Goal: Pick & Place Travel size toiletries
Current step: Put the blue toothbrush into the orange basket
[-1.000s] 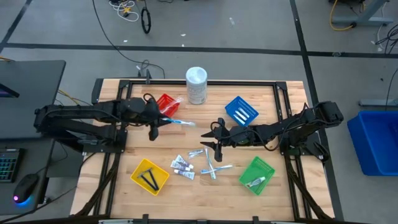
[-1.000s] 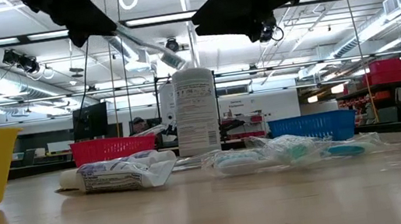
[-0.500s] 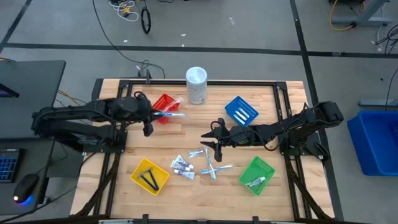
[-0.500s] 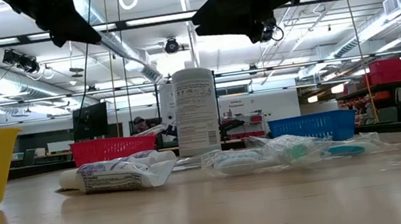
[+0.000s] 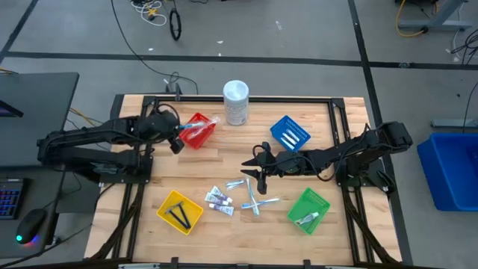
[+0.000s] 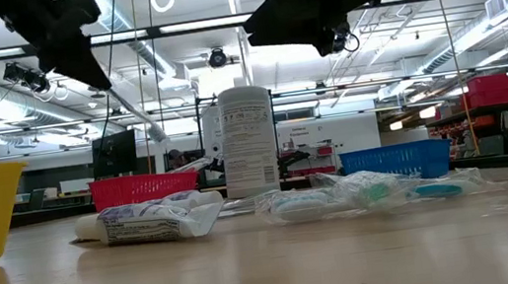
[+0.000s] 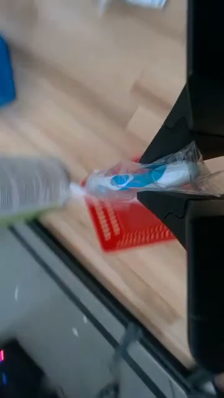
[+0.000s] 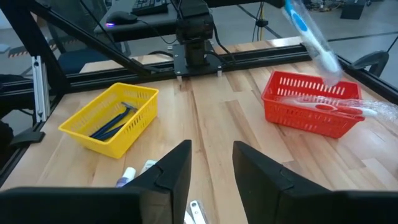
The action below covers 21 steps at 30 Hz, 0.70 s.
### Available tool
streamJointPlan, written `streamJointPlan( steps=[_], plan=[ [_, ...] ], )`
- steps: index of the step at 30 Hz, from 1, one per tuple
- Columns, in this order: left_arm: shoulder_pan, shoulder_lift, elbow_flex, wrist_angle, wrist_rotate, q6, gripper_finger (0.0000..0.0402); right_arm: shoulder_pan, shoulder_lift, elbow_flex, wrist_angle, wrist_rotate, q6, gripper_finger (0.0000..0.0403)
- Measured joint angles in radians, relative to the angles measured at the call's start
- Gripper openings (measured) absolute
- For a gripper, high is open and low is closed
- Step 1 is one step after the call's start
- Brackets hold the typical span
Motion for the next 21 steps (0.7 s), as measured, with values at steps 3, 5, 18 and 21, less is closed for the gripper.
streamJointPlan(
  steps=[3,5,18,21],
  plan=[
    [0.021,0.018,0.0,0.001,-0.031,-0.008,0.006,0.0,0.0,0.0,0.0,0.0,0.0,0.012],
    [0.036,0.033,0.001,-0.004,-0.032,-0.012,0.0059,0.0,0.0,0.0,-0.001,0.0,0.0,0.0118],
    [0.101,0.183,0.0,-0.03,-0.04,-0.039,0.0058,0.0,0.0,0.0,-0.016,0.0,0.0,0.013],
    [0.102,0.22,0.0,-0.028,-0.072,-0.042,0.0059,0.0,0.0,0.0,-0.016,0.0,0.0,0.0133]
  ],
)
